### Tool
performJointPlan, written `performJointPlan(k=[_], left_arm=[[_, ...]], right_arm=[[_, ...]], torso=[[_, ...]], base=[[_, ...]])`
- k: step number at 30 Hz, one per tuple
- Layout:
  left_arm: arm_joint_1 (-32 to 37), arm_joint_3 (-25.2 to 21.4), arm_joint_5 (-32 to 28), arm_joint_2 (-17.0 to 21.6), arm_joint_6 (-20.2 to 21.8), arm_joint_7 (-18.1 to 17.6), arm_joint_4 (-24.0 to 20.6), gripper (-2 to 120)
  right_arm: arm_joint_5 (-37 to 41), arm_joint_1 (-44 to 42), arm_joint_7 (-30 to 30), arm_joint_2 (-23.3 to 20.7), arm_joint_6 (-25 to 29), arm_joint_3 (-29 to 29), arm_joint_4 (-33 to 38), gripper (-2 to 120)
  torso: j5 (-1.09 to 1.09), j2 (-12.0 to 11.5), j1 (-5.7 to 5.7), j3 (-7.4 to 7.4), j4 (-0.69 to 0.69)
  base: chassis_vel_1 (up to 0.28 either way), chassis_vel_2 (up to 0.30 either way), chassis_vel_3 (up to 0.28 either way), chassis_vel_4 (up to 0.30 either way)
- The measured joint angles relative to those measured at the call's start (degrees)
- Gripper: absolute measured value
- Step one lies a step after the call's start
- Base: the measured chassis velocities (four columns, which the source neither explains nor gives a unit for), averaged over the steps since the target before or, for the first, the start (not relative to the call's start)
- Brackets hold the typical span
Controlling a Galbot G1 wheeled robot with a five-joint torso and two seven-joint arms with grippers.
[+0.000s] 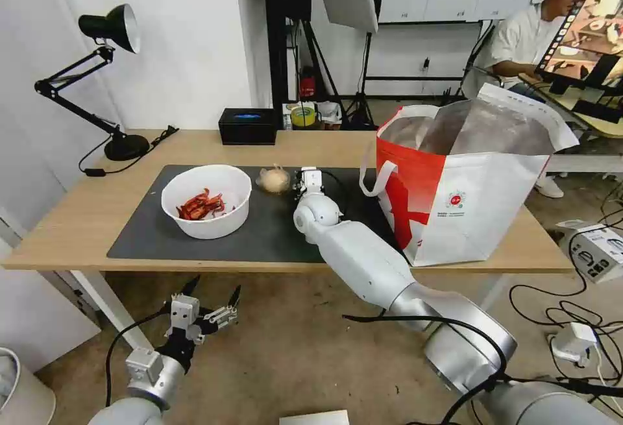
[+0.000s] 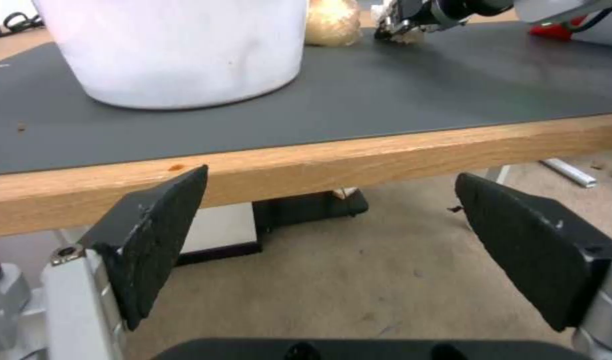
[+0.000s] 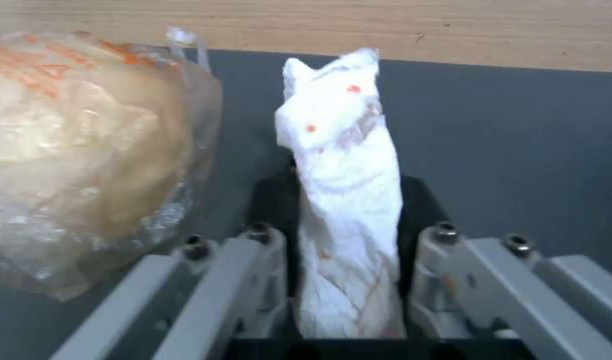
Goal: Pick up the trash from the table and place it into the takeout bag.
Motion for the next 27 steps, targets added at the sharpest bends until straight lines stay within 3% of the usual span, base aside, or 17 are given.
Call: performJointPlan(k=[6, 16, 27], left_arm=[[-0.2, 0.1, 0.0, -0.1, 0.0, 0.0, 0.1, 100], [-0.1, 0.1, 0.0, -0.2, -0.2, 0.0, 0.1, 100], [0.6, -0.8, -0.2, 0.0, -0.2, 0.0, -0.6, 100]], right_arm=[[-0.1, 0.0, -0.7, -0.1, 2.5, 0.0, 0.1, 0], [-0.7, -0.1, -1.7, -0.3, 5.1, 0.4, 1.7, 0], [2.0, -2.9, -2.1, -5.2, 6.5, -2.9, 16.5, 0]], torso=[[-0.02, 0.0, 0.02, 0.02, -0.05], [-0.01, 0.0, 0.02, 0.01, 0.01], [0.00, 0.0, 0.02, 0.00, 0.02]], base=[[0.000, 0.000, 0.000, 0.000], [0.000, 0.000, 0.000, 0.000], [0.000, 0.000, 0.000, 0.000]])
